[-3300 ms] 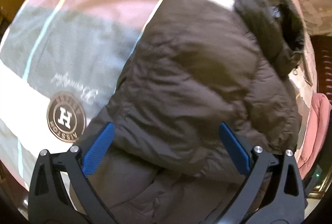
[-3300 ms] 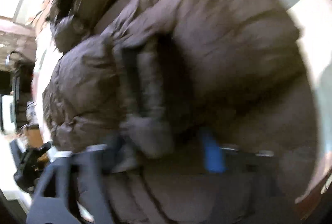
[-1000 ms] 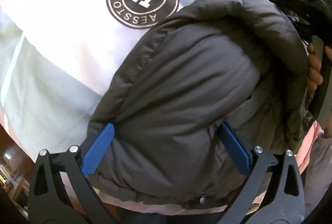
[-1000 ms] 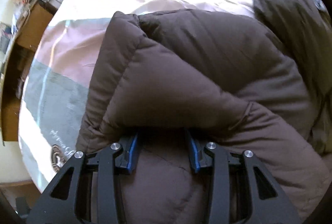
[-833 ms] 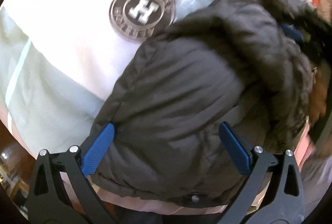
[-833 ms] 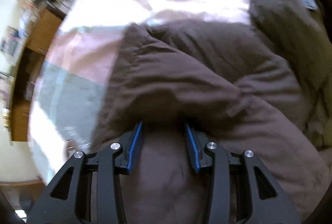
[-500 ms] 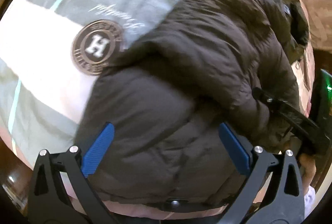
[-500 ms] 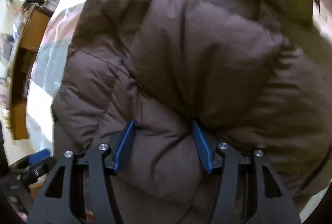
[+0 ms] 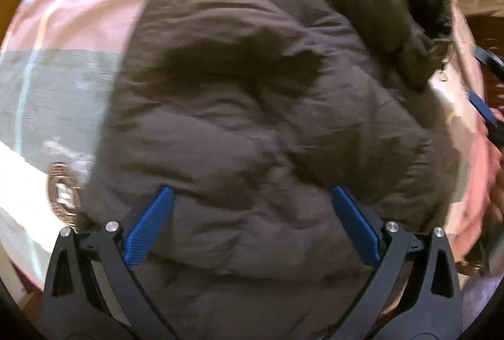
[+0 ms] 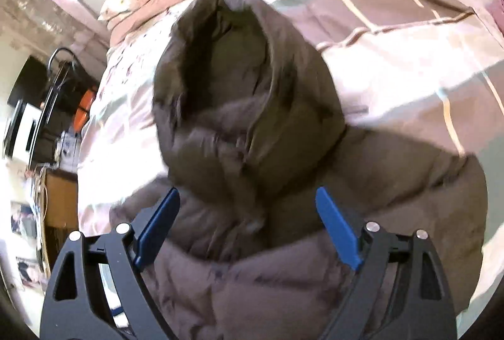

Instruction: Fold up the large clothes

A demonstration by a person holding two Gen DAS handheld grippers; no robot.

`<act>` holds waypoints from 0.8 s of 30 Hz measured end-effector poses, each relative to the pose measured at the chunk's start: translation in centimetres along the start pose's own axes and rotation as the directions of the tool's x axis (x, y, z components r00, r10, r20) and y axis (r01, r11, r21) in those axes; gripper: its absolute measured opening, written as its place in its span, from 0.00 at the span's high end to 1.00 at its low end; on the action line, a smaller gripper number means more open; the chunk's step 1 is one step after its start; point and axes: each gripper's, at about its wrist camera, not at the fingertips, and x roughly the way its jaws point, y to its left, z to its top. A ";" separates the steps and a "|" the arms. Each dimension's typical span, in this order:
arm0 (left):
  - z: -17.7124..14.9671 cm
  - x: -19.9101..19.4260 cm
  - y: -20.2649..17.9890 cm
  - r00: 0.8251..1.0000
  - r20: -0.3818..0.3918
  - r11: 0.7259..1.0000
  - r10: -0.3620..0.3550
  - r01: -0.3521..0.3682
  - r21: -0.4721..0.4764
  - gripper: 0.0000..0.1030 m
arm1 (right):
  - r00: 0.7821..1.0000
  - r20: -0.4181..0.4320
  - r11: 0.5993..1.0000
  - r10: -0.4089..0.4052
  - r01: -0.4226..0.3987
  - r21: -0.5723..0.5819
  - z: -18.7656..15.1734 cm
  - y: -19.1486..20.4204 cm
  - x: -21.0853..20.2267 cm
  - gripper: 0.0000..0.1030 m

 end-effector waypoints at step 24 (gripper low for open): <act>-2.5 0.1 1.3 1.000 -0.019 0.999 -0.013 0.012 -0.044 0.02 | 0.960 0.109 0.957 0.260 -0.240 -0.165 -0.9 -1.5 -8.9 0.96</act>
